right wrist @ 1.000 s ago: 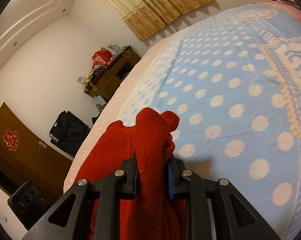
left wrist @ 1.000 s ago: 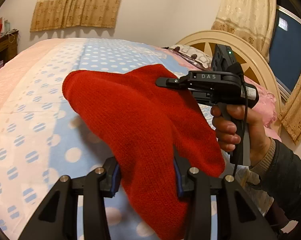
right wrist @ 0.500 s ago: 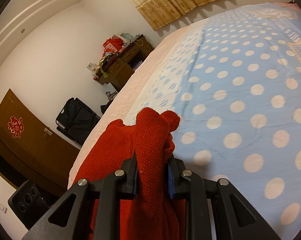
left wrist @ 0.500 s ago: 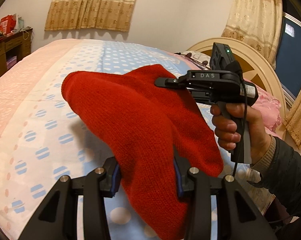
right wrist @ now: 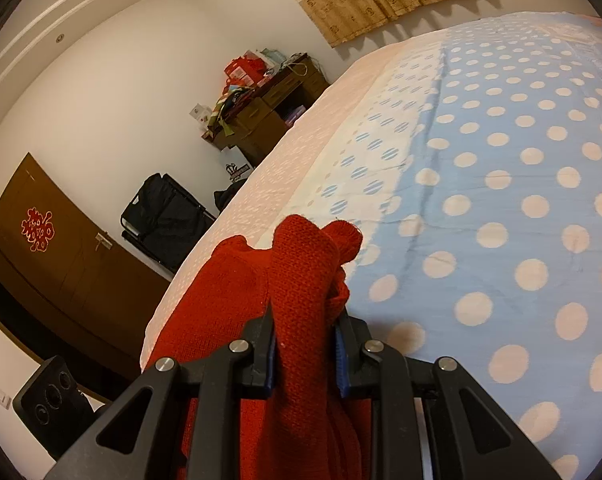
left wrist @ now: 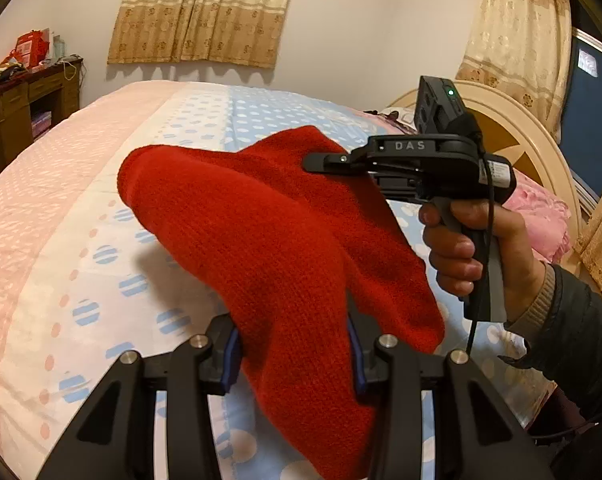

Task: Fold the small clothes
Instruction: 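Hold the sweater end with both grippers and fold it over onto itself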

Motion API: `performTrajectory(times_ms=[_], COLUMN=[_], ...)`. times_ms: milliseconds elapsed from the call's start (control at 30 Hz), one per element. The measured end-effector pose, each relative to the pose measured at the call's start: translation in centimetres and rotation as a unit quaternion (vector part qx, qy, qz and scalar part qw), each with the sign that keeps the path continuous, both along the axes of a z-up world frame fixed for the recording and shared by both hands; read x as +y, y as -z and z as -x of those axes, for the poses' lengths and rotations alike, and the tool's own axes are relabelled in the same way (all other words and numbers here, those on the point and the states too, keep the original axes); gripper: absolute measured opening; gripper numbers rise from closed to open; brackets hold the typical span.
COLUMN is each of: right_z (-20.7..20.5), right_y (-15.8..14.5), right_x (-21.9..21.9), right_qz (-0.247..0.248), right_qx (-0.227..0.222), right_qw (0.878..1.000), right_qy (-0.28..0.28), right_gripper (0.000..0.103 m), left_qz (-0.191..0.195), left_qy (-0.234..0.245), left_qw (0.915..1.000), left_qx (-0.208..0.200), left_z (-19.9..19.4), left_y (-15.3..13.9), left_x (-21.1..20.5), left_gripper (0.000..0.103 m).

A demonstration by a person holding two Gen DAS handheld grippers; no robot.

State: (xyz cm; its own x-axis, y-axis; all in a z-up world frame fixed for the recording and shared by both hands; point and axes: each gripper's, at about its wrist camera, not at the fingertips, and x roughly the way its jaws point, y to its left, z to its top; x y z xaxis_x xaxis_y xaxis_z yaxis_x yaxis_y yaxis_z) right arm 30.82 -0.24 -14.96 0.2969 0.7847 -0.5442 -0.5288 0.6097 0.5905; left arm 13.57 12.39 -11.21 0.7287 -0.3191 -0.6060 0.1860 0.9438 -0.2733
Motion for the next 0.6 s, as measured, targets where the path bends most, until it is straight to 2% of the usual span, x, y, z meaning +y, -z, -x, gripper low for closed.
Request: performTrajectory(times_ms=[600], right_z=[1.0], right_y=[1.4], right_x=[6.3], right_qz=[0.017], right_qx=[0.013], right_qw=[0.999], right_qy=[-0.044], right_gripper=[0.023], left_qz=[-0.001], left_qy=[-0.034], left_qw=[0.9994], left_qx=[0.005], left_z=[2.1], left_y=[0.8], left_x=[3.5], left_gripper=[0.043])
